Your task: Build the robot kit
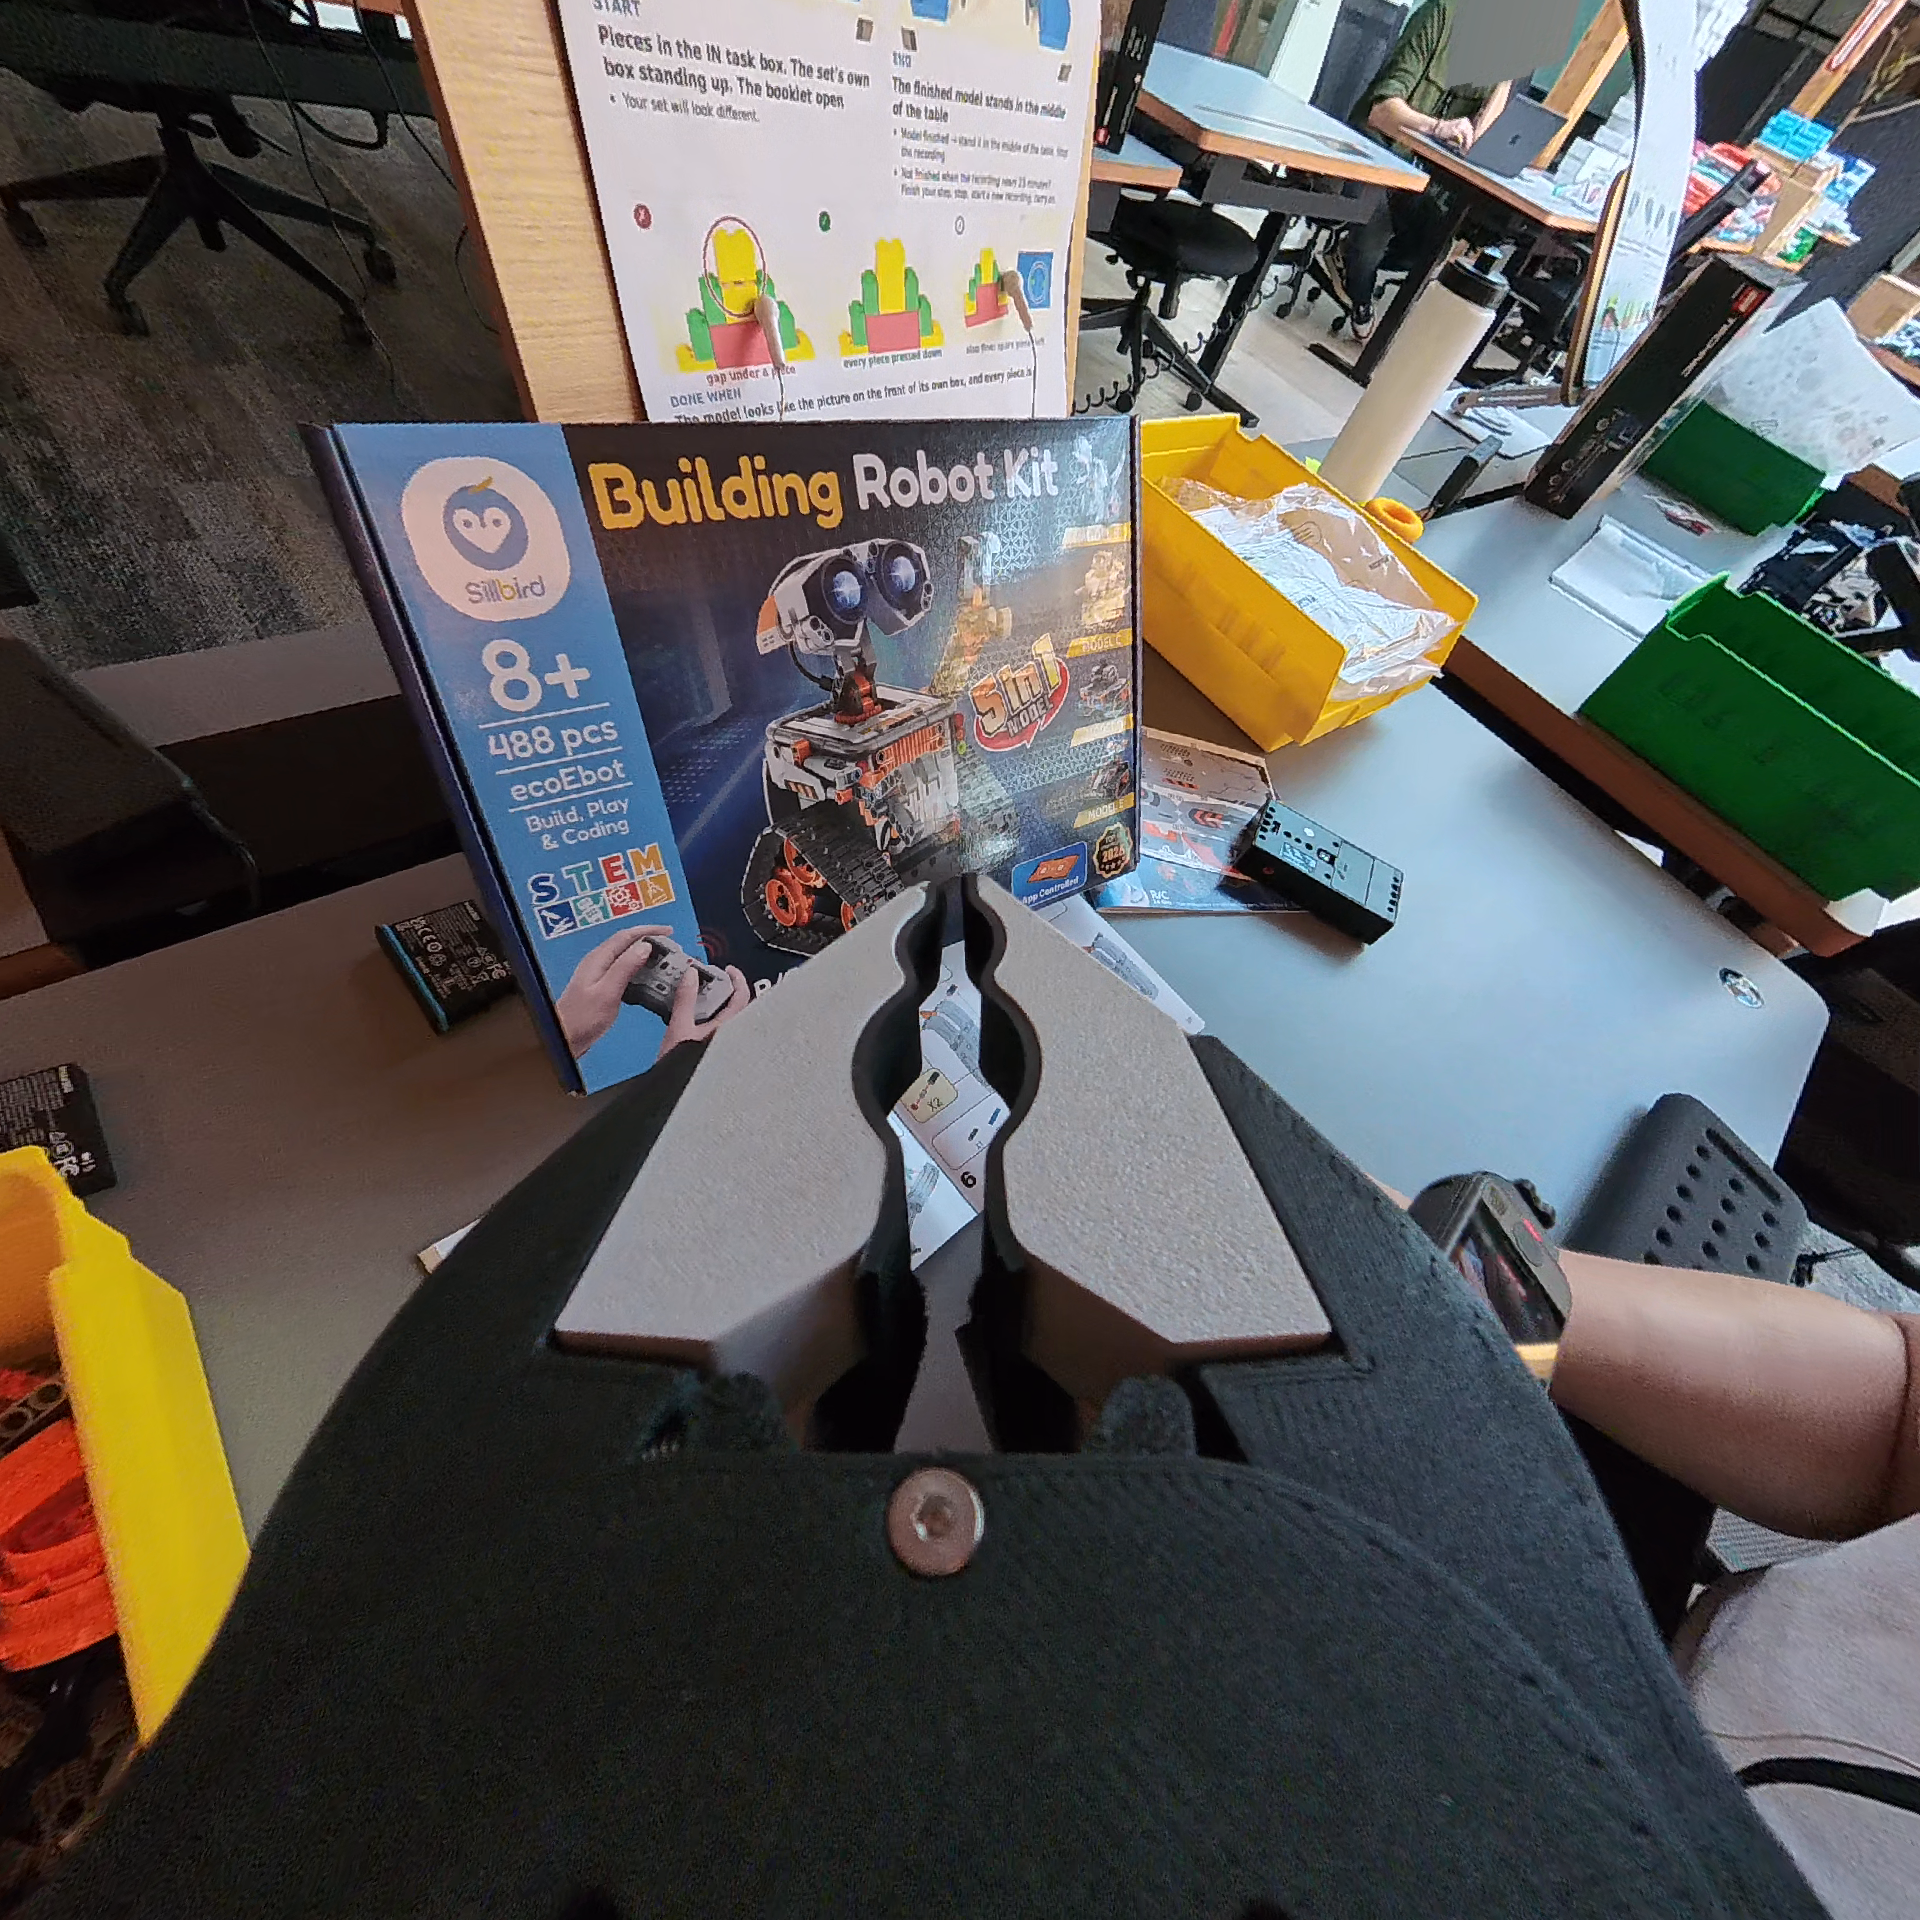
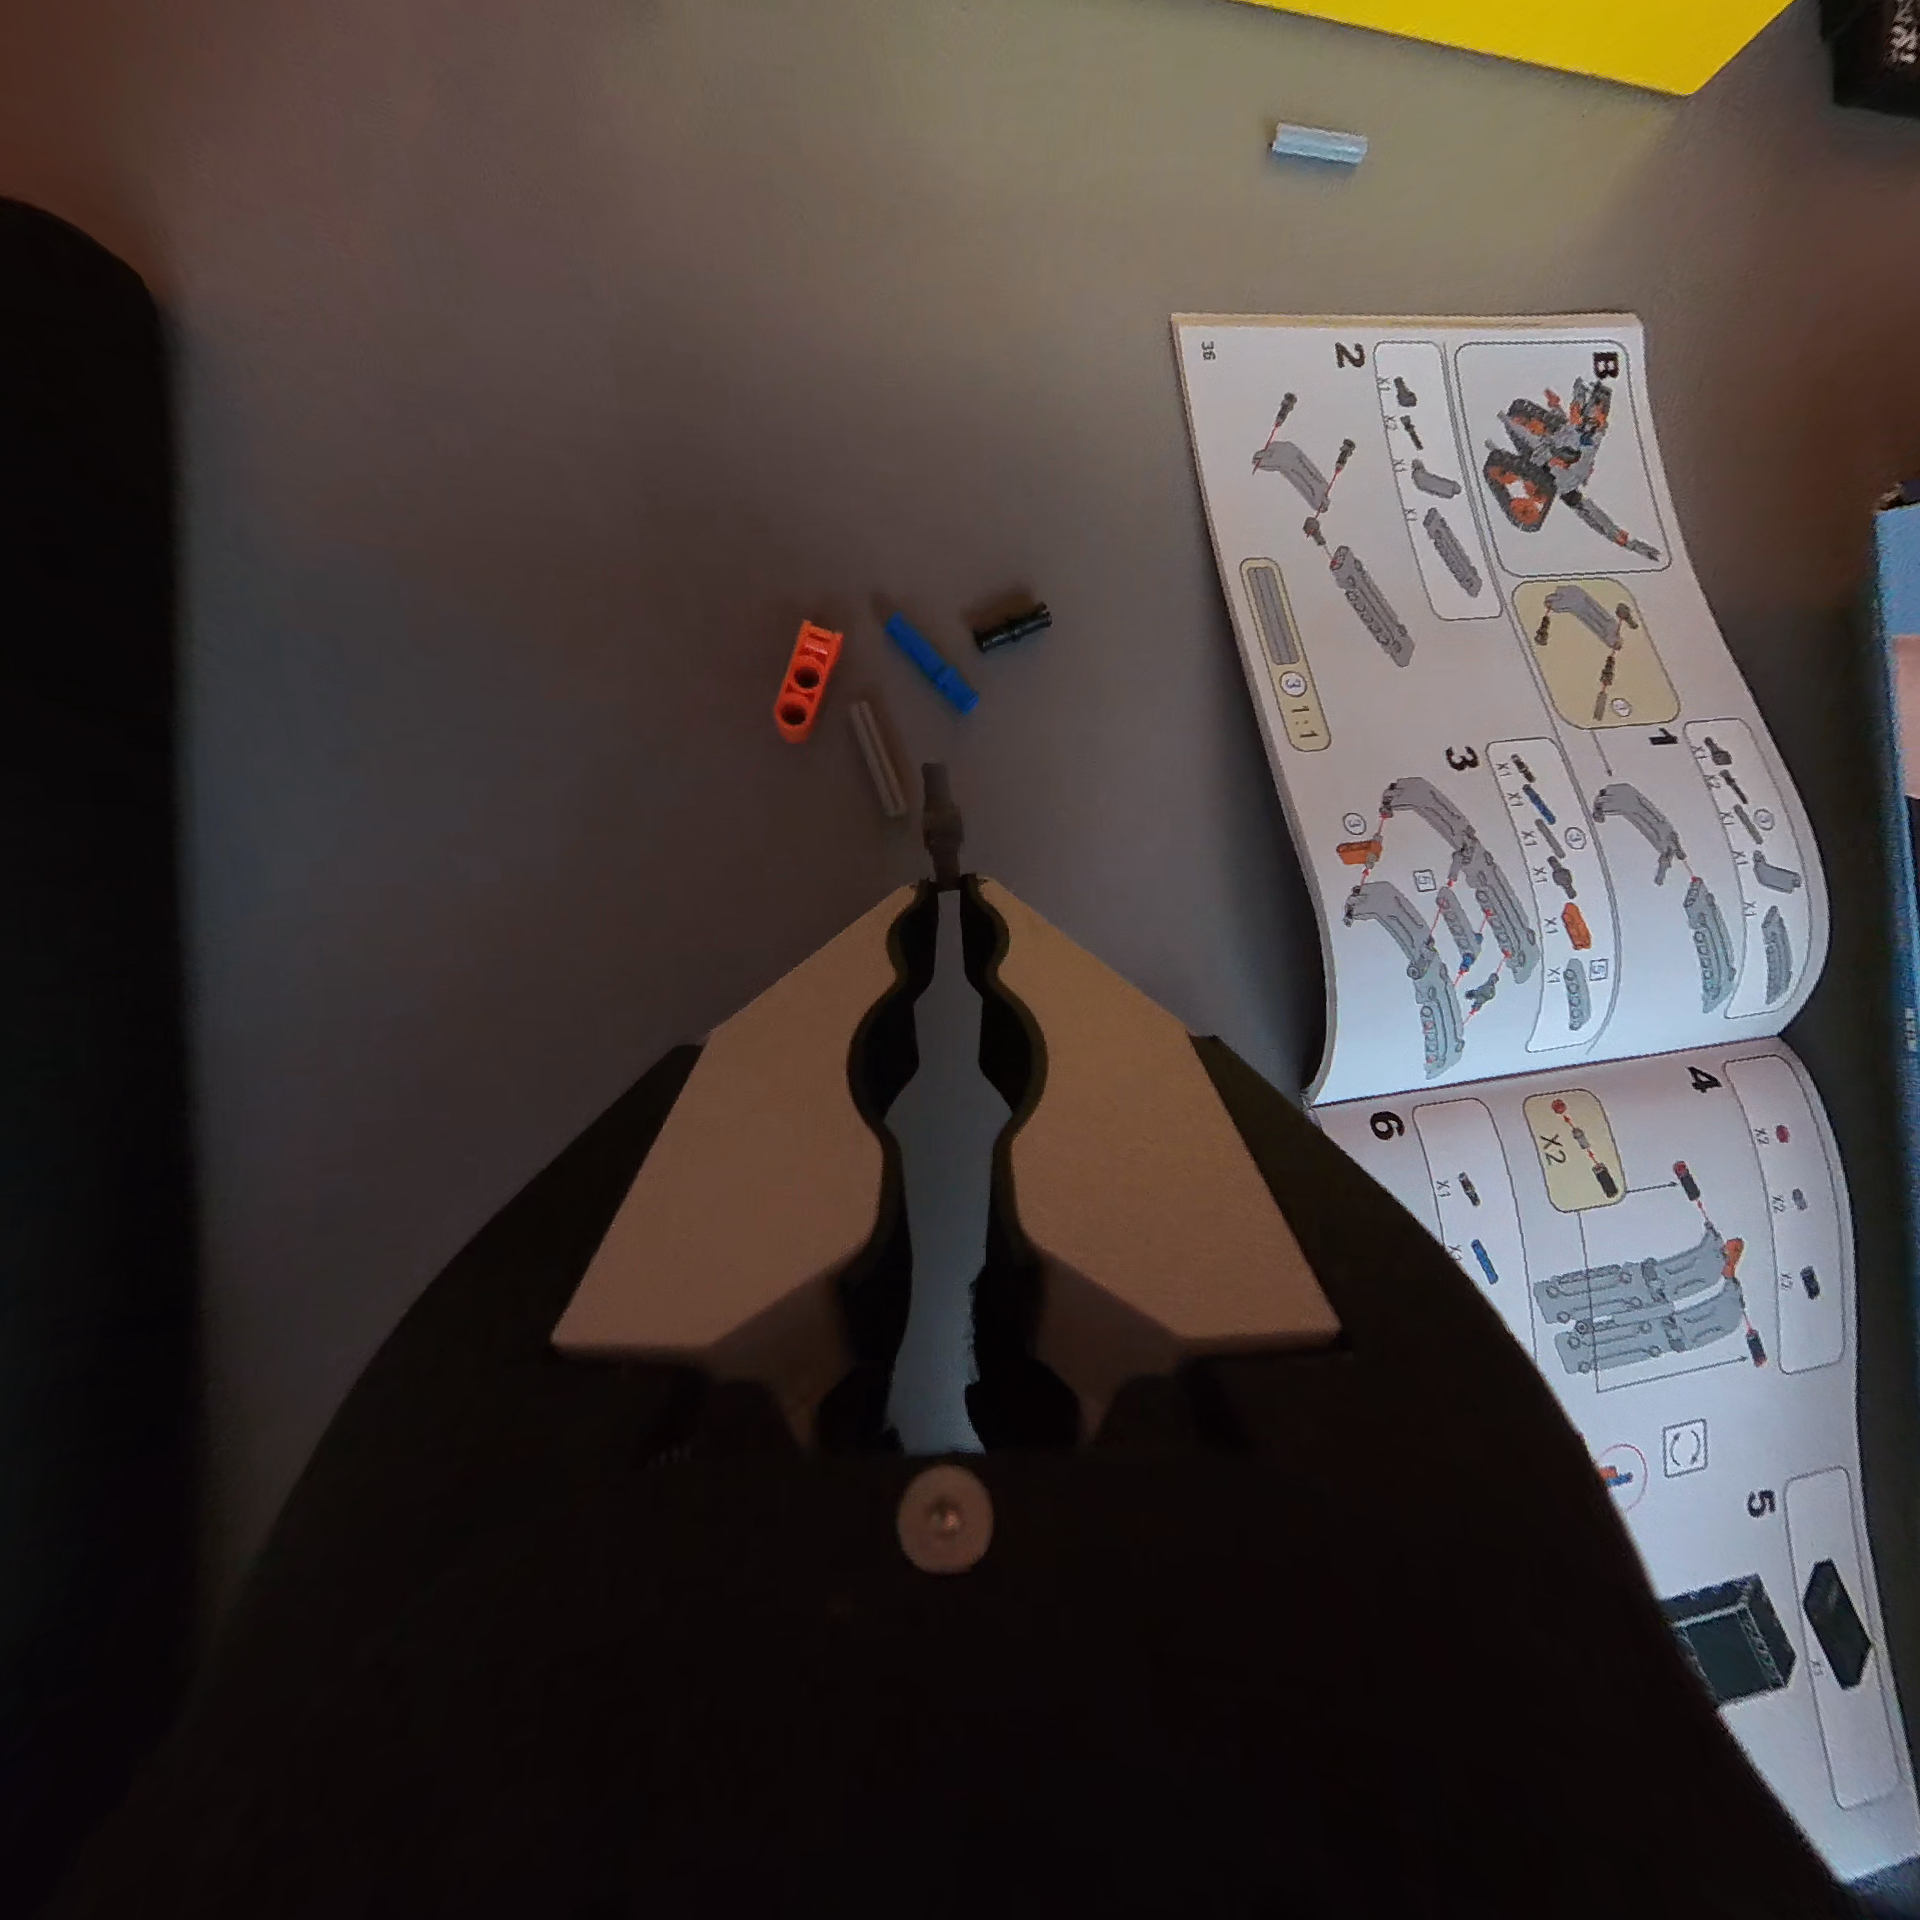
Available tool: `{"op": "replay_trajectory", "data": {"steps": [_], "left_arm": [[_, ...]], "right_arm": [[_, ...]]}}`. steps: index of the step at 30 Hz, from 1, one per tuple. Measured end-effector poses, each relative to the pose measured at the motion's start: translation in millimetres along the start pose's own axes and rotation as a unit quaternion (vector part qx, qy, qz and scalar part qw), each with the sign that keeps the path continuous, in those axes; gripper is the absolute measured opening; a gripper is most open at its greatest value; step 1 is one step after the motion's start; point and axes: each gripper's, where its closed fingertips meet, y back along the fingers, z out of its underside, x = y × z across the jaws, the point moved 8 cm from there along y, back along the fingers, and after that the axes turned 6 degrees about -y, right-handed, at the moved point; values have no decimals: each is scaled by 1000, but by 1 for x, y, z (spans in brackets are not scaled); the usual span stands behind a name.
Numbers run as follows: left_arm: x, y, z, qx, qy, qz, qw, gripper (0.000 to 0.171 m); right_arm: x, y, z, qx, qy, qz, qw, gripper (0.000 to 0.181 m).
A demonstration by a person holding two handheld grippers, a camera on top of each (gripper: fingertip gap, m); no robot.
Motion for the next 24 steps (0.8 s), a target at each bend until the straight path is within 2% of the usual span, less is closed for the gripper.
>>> {"op": "replay_trajectory", "data": {"steps": [8, 17, 24], "left_arm": [[0, 6, -1, 10, 3, 4, 1000, 2], [-2, 8, -2, 20, 9, 8, 1000, 2], [-1, 6, -2, 14, 7, 6, 1000, 2]], "right_arm": [[-10, -3, -1, -40, 37, 26, 998, 4], [-12, -5, -2, -59, 3, 55, 997, 5], [-14, -3, -6, -41, -16, 73, 996, 11]]}}
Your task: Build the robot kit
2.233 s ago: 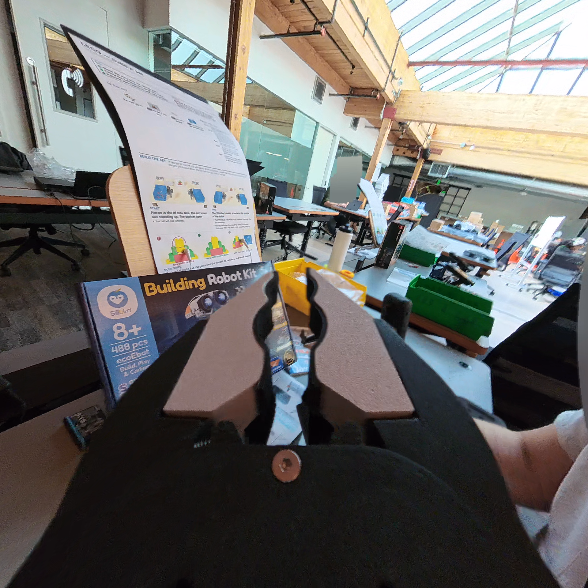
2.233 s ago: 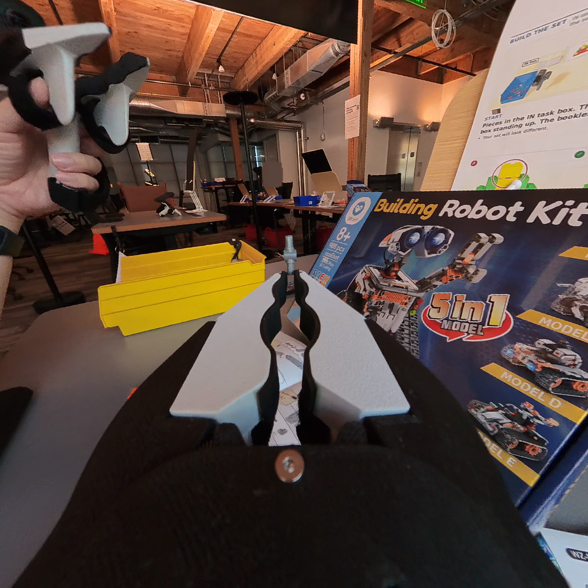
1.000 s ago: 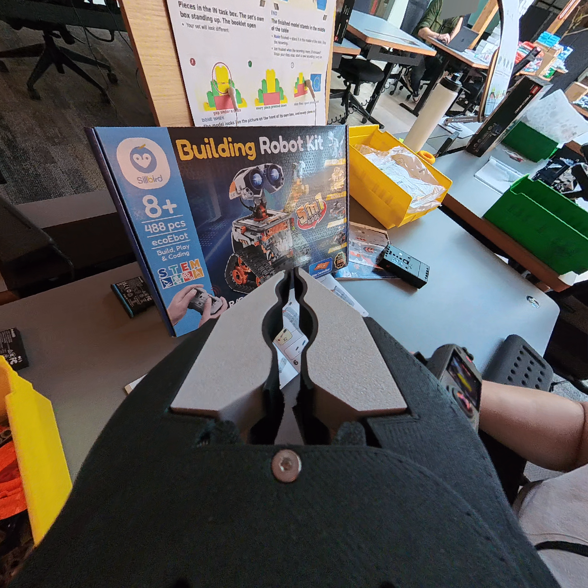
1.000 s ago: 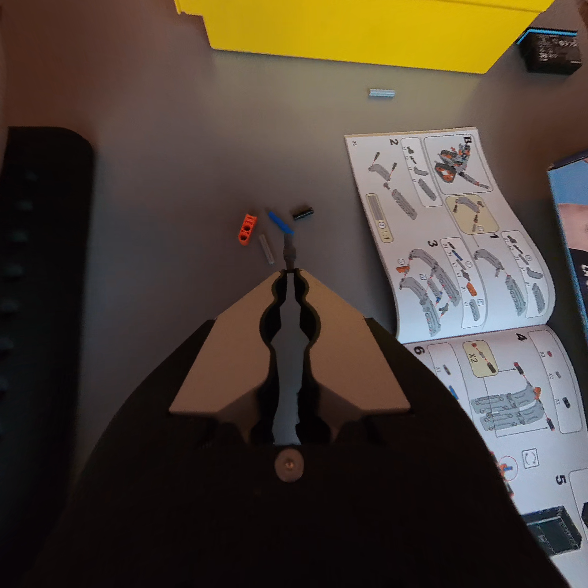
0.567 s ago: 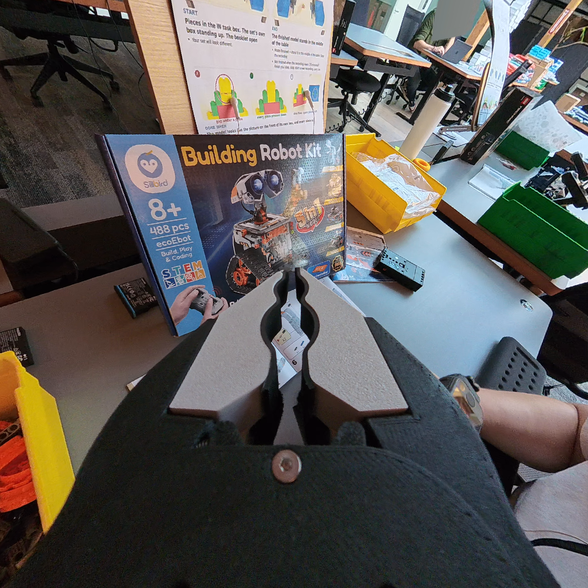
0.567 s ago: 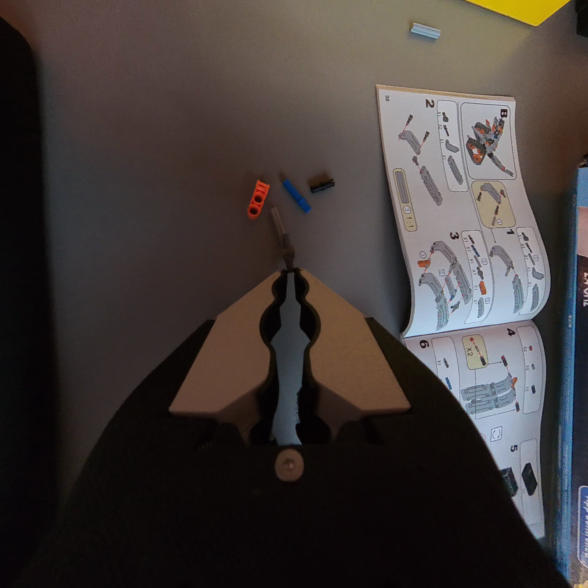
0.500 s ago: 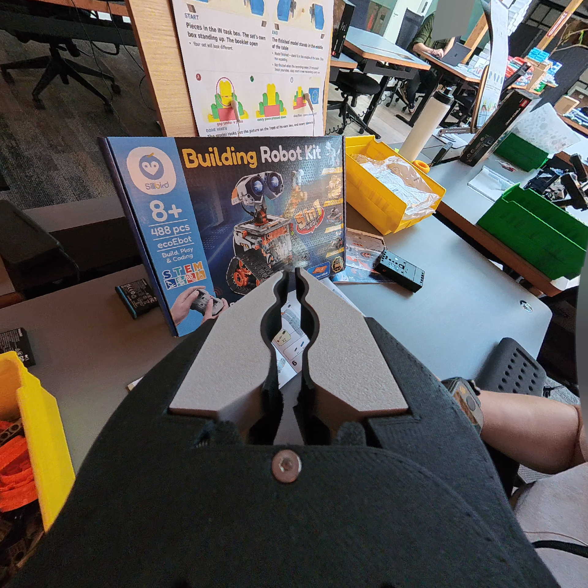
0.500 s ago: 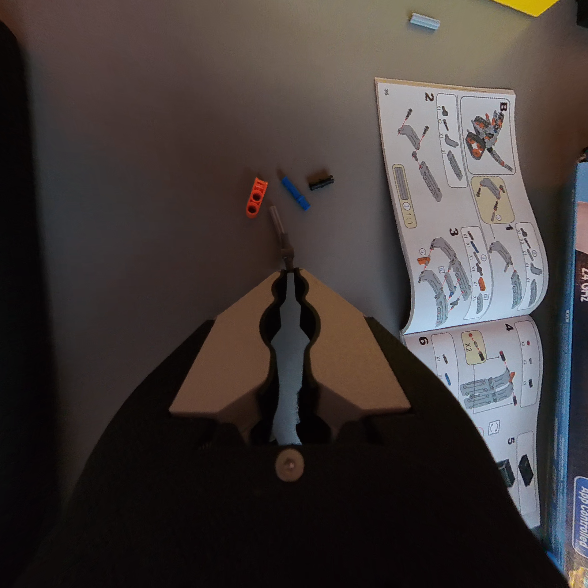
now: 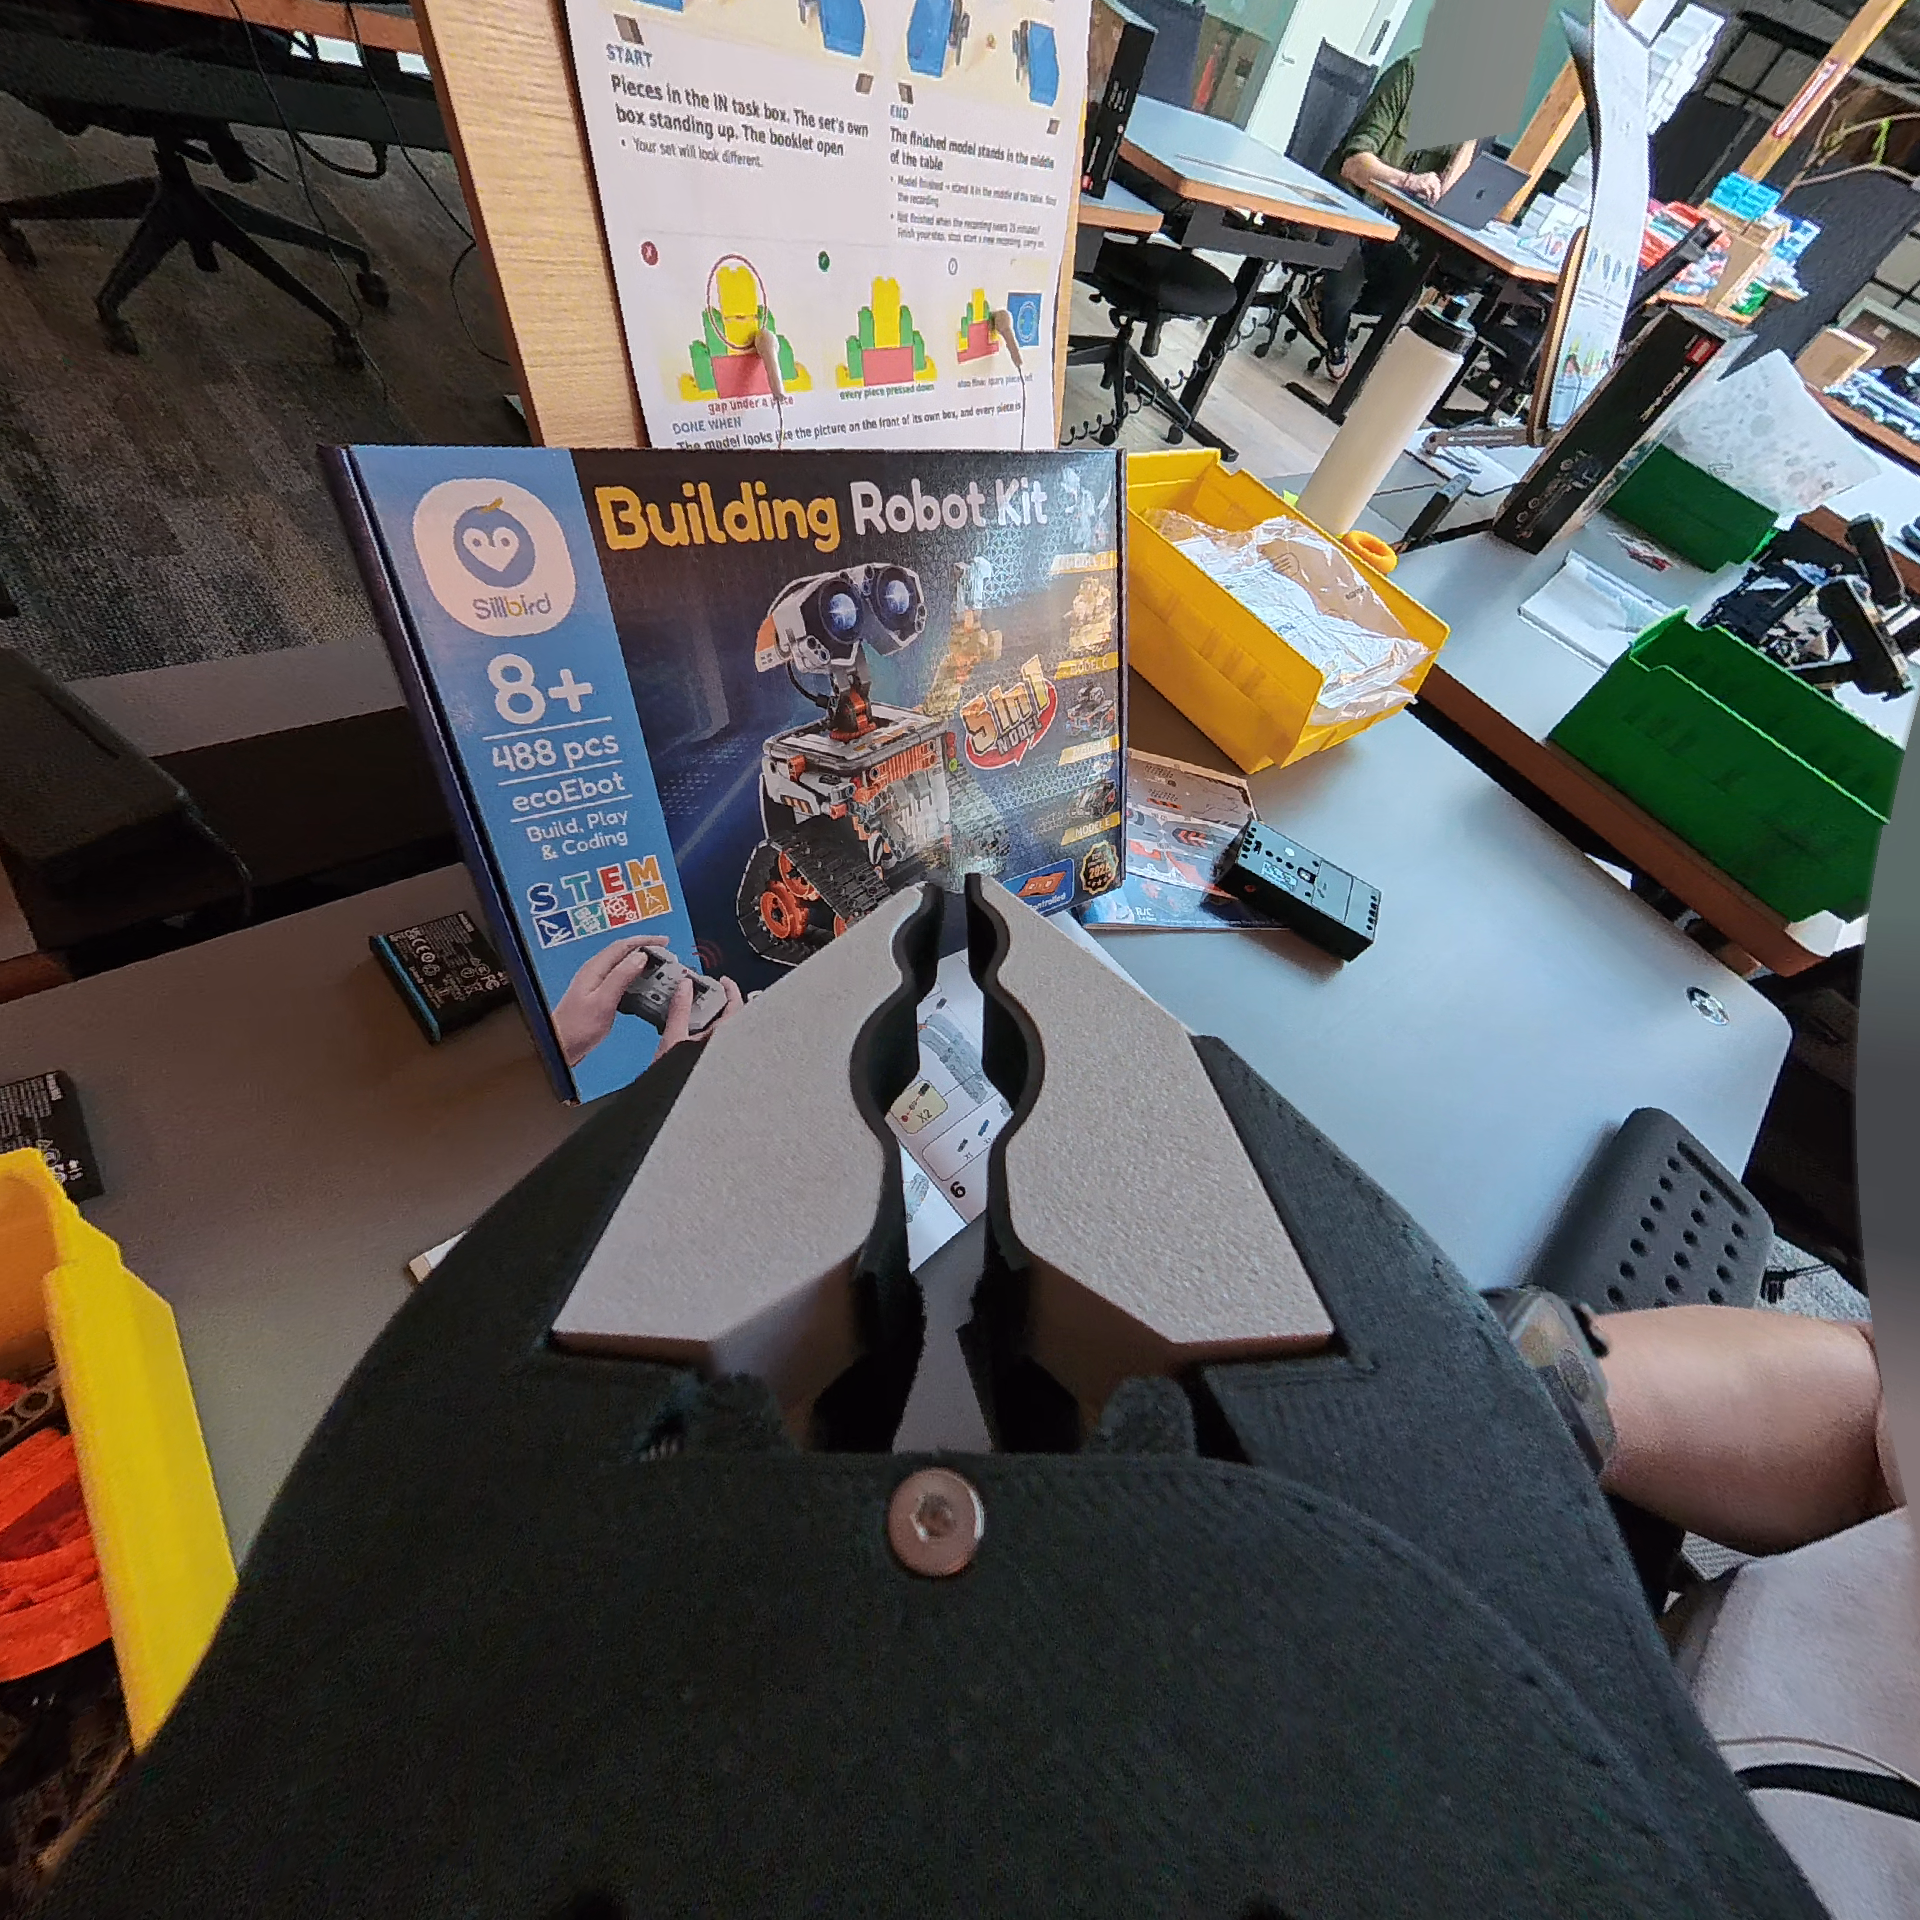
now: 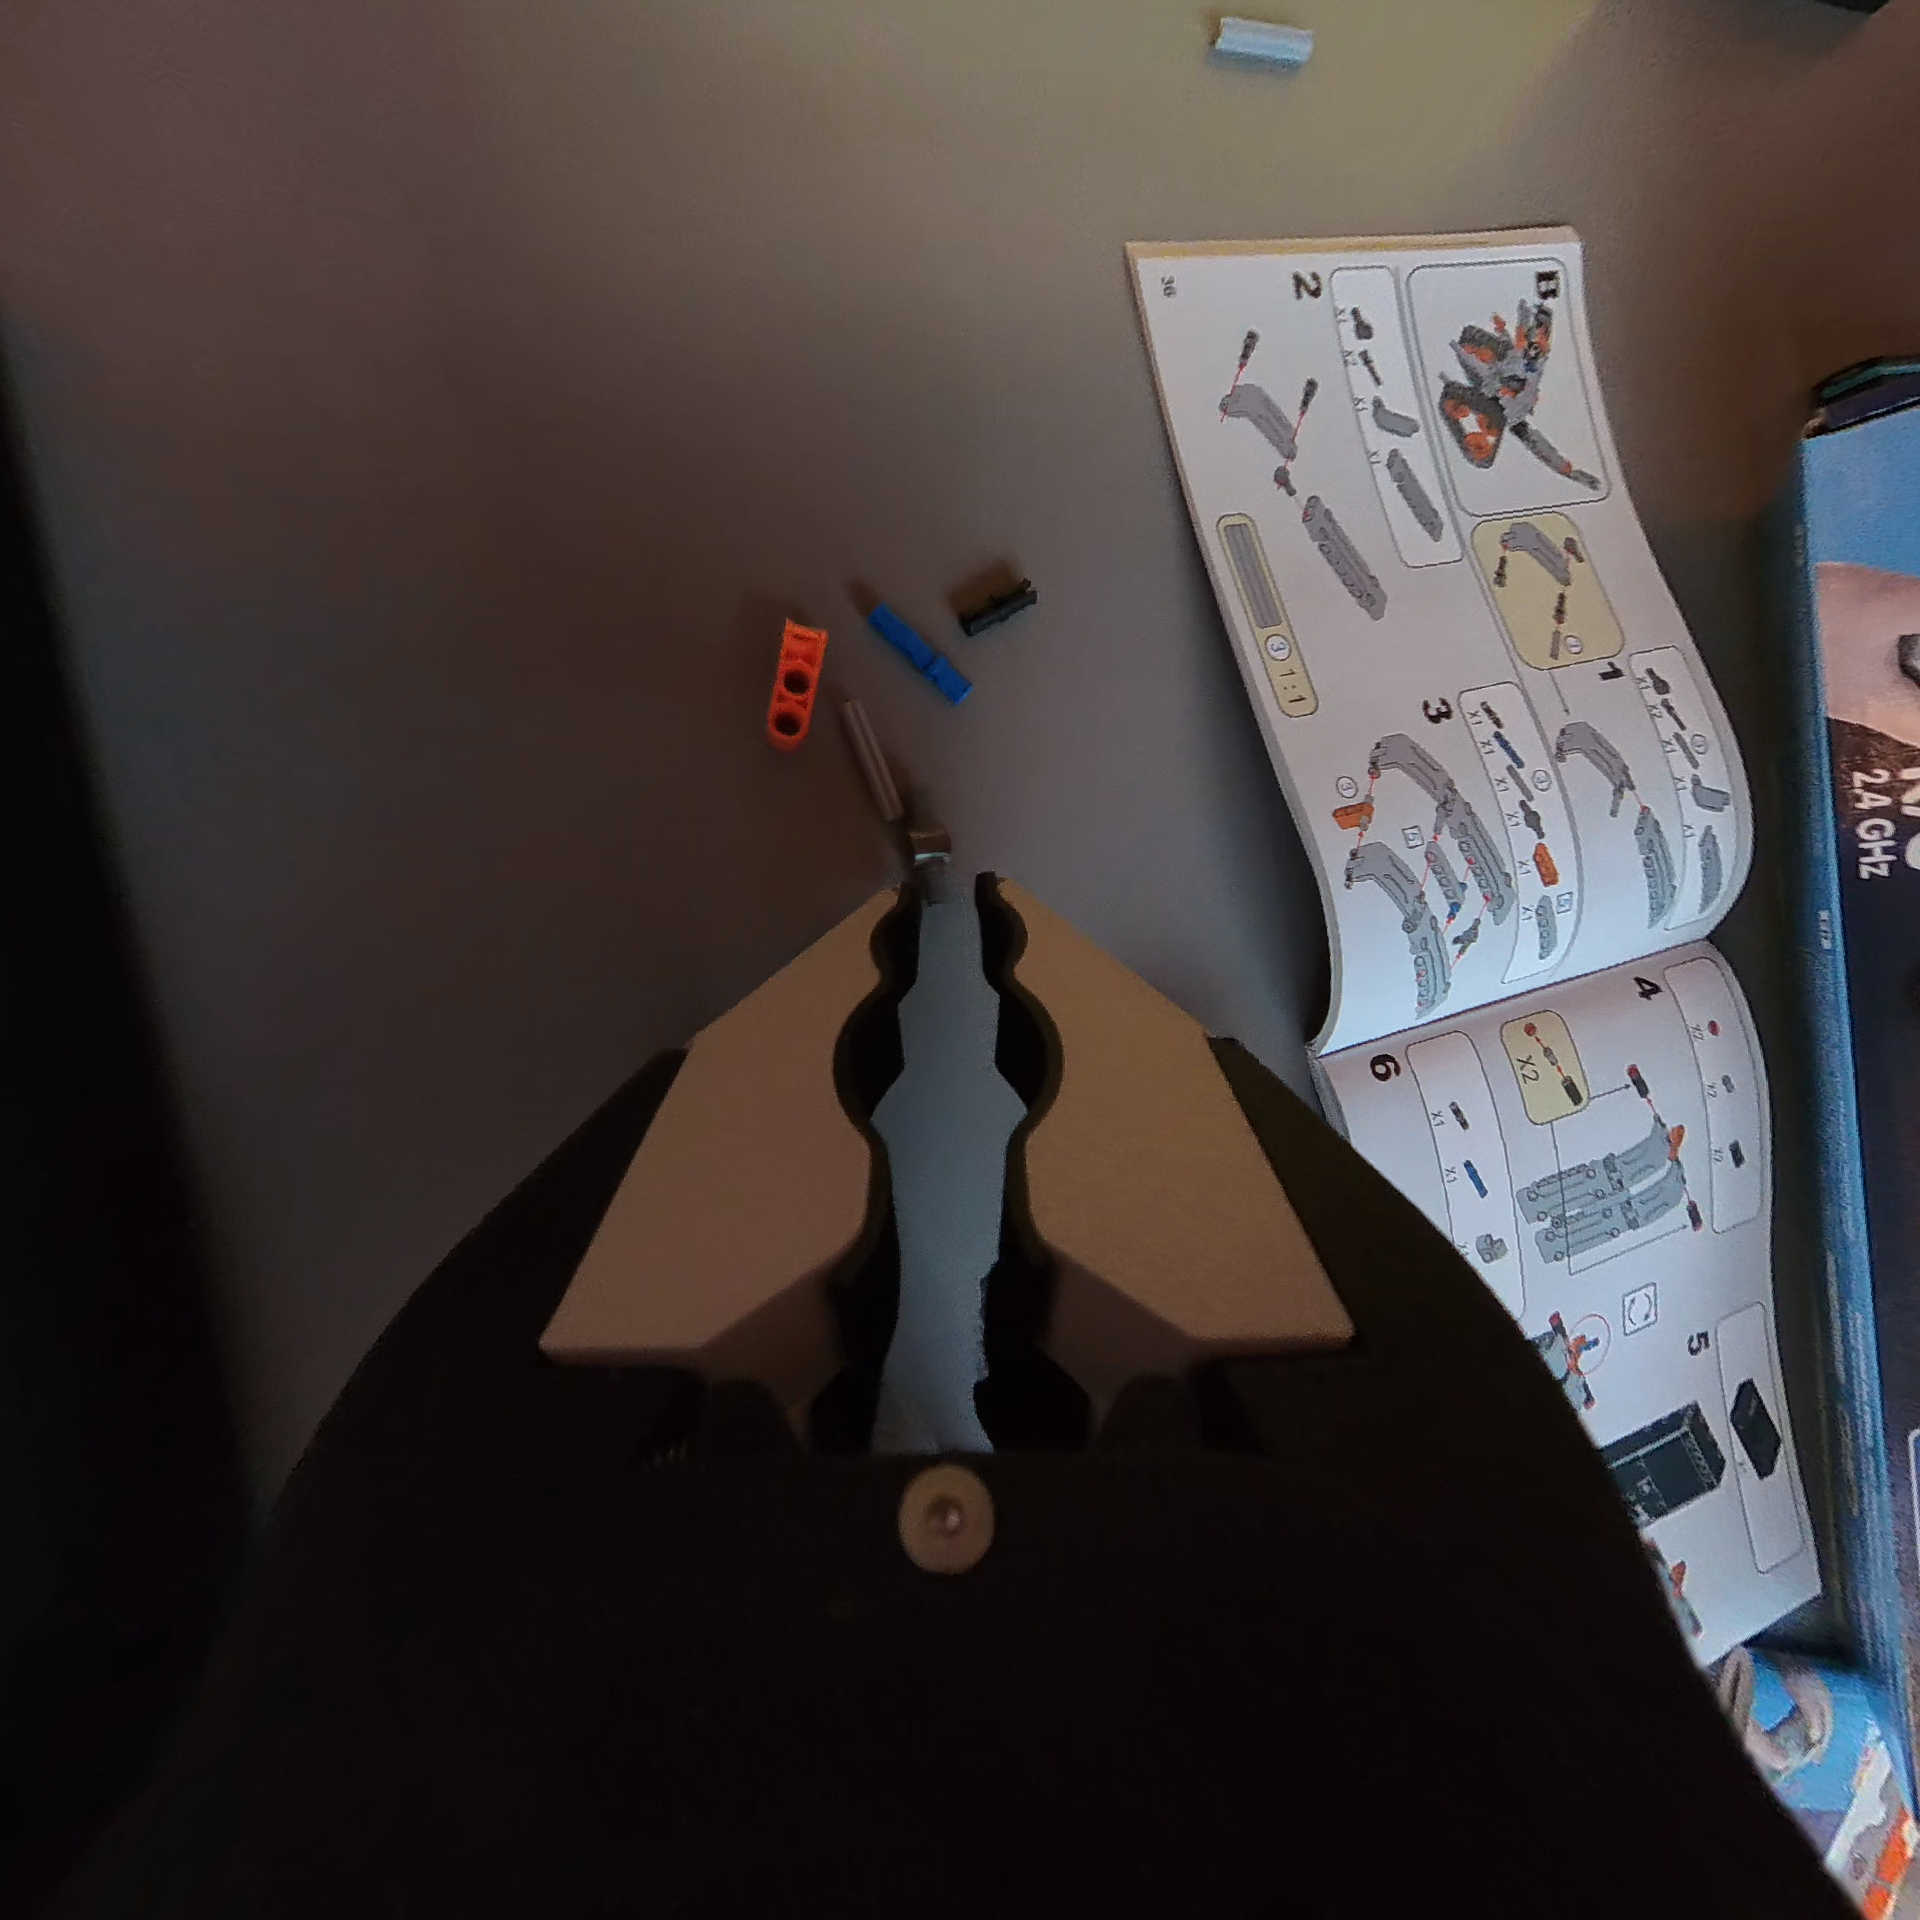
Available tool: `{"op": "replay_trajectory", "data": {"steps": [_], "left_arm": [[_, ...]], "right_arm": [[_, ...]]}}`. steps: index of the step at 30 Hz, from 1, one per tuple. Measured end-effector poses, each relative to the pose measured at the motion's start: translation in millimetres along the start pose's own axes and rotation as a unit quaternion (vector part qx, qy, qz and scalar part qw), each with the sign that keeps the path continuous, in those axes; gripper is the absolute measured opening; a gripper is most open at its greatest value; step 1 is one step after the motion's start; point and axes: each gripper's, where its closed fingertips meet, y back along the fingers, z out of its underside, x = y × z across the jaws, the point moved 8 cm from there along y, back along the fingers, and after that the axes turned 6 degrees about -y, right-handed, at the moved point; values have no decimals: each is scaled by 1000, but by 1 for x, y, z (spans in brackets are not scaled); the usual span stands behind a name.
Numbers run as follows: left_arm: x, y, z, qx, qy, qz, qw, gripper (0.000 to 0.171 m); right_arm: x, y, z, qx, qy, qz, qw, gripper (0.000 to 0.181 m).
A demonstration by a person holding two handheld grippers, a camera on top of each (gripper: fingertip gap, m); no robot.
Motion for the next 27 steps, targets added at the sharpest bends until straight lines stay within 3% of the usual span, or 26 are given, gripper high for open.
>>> {"op": "replay_trajectory", "data": {"steps": [2, 6, 11, 27], "left_arm": [[0, 1, 0, 2, 1, -1, 1000, 2], [0, 6, -2, 11, 3, -4, 1000, 3], [3, 9, -4, 15, -2, -5, 1000, 3], [2, 21, -6, 31, 1, -5, 1000, 4]], "right_arm": [[-2, 9, -7, 33, -30, 21, 999, 10], [-26, 19, -22, 112, -46, -13, 992, 11], [-35, 2, -19, 89, -70, -44, 993, 24], [-30, -12, -13, 67, -130, -78, 986, 25]]}}
